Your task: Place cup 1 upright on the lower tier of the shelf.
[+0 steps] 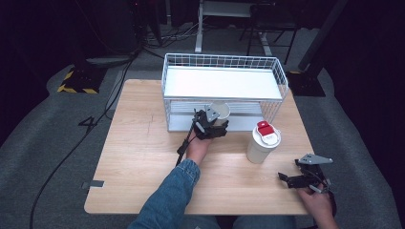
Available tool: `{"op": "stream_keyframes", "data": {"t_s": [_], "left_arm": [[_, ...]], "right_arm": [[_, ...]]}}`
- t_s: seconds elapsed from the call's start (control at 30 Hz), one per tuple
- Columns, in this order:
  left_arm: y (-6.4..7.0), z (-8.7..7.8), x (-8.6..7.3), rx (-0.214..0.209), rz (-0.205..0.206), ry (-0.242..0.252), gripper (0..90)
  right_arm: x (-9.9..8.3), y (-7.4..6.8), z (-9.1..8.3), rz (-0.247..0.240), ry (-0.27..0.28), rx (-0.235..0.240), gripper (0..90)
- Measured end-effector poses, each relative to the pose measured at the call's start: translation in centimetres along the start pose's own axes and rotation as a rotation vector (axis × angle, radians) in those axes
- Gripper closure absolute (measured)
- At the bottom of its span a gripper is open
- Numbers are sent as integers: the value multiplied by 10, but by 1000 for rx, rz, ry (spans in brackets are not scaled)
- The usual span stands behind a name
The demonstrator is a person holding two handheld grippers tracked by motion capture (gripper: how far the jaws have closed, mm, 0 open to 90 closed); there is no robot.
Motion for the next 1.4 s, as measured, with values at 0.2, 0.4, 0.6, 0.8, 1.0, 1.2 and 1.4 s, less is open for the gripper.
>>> {"op": "stream_keyframes", "data": {"t_s": [0.2,0.4,0.6,0.8,1.0,1.2,1.4], "left_arm": [[-5,14,2,-1,-9,-10,225],[-11,28,3,-18,-34,-12,225],[-18,39,3,-18,-44,-34,226],[-22,47,4,-19,-47,-52,225],[-25,53,3,-21,-55,-65,225],[-26,54,1,-28,-73,-73,225],[-26,54,1,-31,-64,-73,222]], "right_arm": [[0,0,0,0,0,0,27],[0,0,0,0,0,0,28],[0,0,0,0,0,0,28],[0,0,0,-1,1,2,28],[0,0,0,-1,1,1,28],[0,0,0,-1,1,2,29],[0,0,0,-1,1,3,29]]}}
Point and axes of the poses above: each handheld gripper's, and its own axes: z roughly forward along the jaws, x roughly out of its top, y roughly to its right, the point moved 6 cm from there along z, roughly forward along the jaws, and after that the axes turned 10 degrees about -y, right-handed, at the moved point
